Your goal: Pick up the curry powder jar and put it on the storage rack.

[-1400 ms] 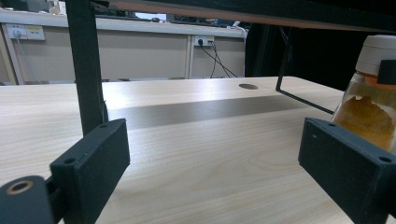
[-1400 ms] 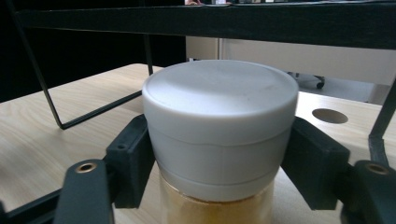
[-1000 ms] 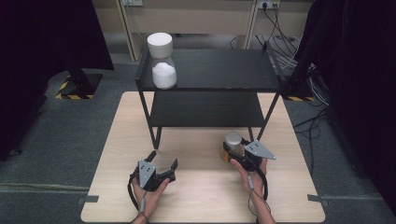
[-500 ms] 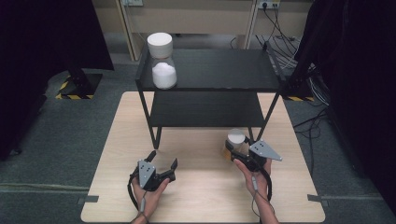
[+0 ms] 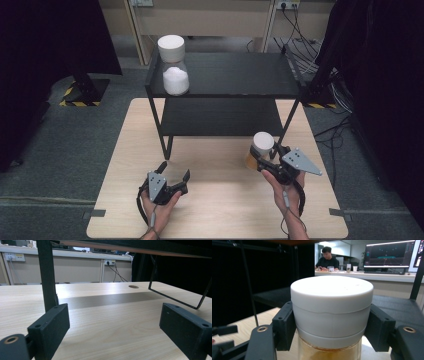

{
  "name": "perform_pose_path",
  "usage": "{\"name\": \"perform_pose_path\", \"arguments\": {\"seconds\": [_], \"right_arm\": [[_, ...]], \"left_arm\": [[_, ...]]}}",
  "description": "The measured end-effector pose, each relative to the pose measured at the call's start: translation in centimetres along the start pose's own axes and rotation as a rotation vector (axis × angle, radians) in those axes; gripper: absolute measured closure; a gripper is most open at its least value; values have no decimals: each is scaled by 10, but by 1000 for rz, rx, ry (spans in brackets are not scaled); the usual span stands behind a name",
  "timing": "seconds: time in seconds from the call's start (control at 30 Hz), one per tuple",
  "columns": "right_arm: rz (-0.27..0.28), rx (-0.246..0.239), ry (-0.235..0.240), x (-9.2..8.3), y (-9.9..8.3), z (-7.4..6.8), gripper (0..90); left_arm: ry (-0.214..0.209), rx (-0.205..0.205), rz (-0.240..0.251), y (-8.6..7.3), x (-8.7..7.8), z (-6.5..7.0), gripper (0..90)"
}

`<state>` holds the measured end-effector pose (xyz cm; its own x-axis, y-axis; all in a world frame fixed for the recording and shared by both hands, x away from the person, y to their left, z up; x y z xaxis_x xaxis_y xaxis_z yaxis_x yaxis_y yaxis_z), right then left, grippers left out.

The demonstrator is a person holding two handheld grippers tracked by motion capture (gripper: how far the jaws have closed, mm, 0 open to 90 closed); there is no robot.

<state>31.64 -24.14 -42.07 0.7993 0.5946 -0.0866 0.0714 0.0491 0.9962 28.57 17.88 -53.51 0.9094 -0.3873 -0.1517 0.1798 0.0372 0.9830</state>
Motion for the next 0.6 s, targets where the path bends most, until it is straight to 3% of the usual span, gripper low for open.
{"name": "perform_pose_path", "arguments": {"seconds": [0.6], "right_arm": [[47,-5,5,-7,31,-1,347]], "left_arm": [[1,1,2,0,0,0,90]]}}
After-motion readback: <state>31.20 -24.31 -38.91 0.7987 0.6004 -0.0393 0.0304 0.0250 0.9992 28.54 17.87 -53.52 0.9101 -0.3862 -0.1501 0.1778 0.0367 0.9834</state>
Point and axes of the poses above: each handheld gripper's, and its own axes: x roughly forward along the jaws, y roughly out of its top, z roughly to its right, the point moved 9 cm from there along x, roughly forward along the jaws, and after that the axes turned 5 degrees about -z, right-handed, at the moved point
